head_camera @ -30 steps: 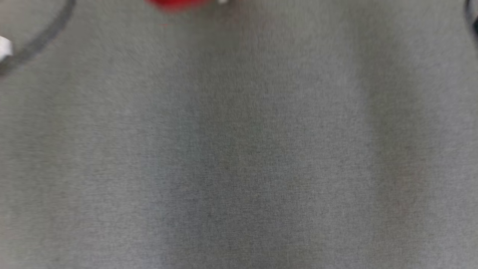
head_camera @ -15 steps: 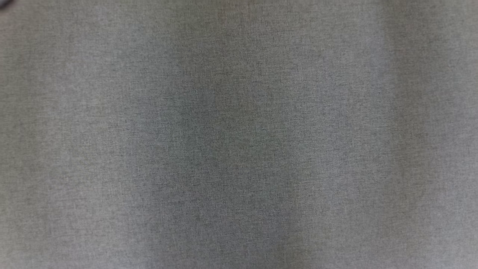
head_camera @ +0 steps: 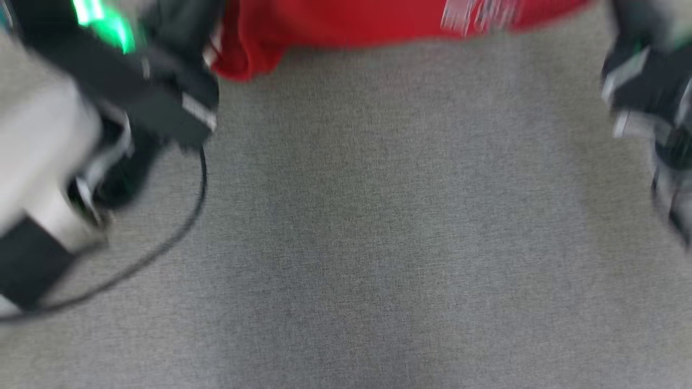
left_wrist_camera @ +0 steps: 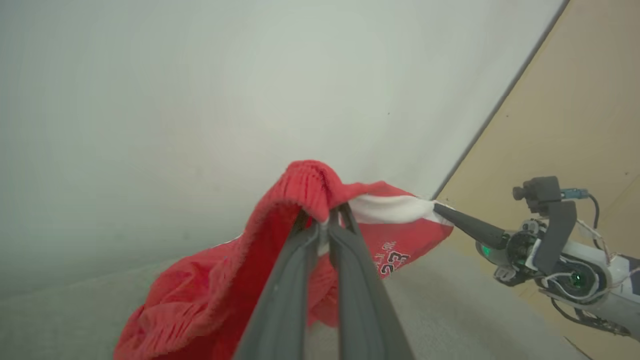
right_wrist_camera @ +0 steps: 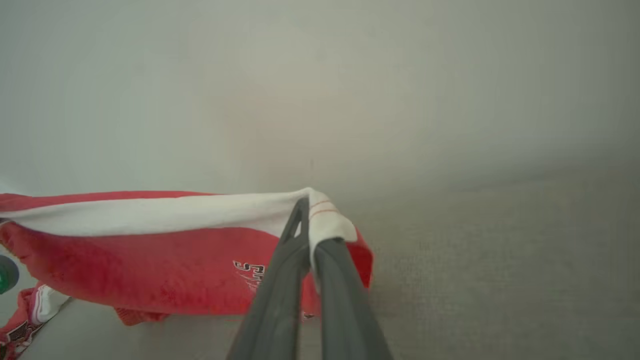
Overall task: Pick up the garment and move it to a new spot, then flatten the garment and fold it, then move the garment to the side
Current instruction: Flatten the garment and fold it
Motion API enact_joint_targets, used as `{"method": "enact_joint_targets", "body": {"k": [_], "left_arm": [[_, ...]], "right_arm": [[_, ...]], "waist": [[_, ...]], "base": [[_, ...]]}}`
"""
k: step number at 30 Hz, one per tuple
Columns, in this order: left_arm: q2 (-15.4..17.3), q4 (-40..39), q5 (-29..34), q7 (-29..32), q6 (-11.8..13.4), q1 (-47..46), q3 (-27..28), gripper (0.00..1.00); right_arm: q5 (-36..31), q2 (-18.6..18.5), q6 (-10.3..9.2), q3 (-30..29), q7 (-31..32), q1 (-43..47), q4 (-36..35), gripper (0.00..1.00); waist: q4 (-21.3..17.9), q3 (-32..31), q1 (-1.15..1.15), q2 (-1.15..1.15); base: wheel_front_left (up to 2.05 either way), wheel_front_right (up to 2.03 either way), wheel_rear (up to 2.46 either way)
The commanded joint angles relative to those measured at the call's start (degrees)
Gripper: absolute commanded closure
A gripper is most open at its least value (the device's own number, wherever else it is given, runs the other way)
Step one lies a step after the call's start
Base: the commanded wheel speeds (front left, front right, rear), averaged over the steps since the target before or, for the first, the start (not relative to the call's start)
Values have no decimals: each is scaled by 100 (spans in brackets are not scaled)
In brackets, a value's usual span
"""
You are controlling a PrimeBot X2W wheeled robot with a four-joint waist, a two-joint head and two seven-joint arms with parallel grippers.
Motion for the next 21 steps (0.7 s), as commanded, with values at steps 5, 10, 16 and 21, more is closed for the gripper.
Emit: {"method": "enact_joint_targets", "body": {"k": [5, 10, 16, 21], "left_arm": [[-373, -395, 565, -26, 7, 2231, 682, 100], [-557, -447, 1027, -26, 7, 3642, 745, 100], [-789, -128, 1752, -27, 7, 4858, 689, 100], [-887, 59, 2067, -27, 7, 5516, 843, 100]], "right_arm": [[700, -343, 21, 173, -401, 2044, -744, 100], [972, -565, 21, 431, -634, 3381, -1143, 100], [860, -777, 21, 828, -845, 4461, -1210, 100], [1006, -809, 21, 977, -892, 4933, -1309, 100]], "waist": [[211, -634, 1, 0], [328, -994, 1, 0], [411, -1531, 1, 0], [368, -1863, 1, 0]], "base": [[0, 0, 0], [0, 0, 0], [0, 0, 0], [0, 0, 0]]}}
